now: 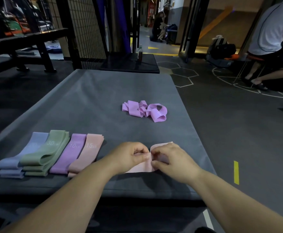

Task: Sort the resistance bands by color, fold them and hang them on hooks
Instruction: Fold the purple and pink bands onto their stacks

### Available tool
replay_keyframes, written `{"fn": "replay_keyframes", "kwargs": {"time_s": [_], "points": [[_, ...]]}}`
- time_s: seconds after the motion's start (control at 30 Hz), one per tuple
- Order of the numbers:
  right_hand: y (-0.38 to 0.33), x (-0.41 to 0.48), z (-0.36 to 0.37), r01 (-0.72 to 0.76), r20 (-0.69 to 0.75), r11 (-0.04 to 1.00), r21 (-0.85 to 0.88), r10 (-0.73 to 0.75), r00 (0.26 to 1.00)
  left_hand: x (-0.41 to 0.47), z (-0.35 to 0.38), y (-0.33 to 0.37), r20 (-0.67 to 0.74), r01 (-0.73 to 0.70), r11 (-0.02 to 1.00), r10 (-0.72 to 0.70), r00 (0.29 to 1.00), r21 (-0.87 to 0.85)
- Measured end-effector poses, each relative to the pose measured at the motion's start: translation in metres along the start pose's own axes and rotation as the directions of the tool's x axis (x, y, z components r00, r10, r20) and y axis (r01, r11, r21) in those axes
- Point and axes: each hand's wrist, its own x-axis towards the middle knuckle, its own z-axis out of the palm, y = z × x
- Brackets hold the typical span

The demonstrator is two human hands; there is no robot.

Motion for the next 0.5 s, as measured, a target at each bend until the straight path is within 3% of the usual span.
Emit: {"fn": "replay_keyframes", "kwargs": {"time_s": [0.23,0.37,0.5], "points": [[-0.001,0.0,0.0,-0.034,0.013,0.954,0.299,0.032,0.999,-0.002,0.0,0.003,-0.002,-0.03,0.991,0.03,1.0,-0.127],[-0.003,0.0,-0.005,-0.042,0.022,0.906,0.421,0.036,0.999,0.0,0.001,0.0,0.023,-0.022,0.999,0.023,0.999,-0.047],[0.008,-0.003,-0.021,-0.156,0.005,0.825,0.543,0.183,0.983,0.0,-0.004,-0.001,0.018,0.022,0.998,-0.021,1.0,-0.054]]}}
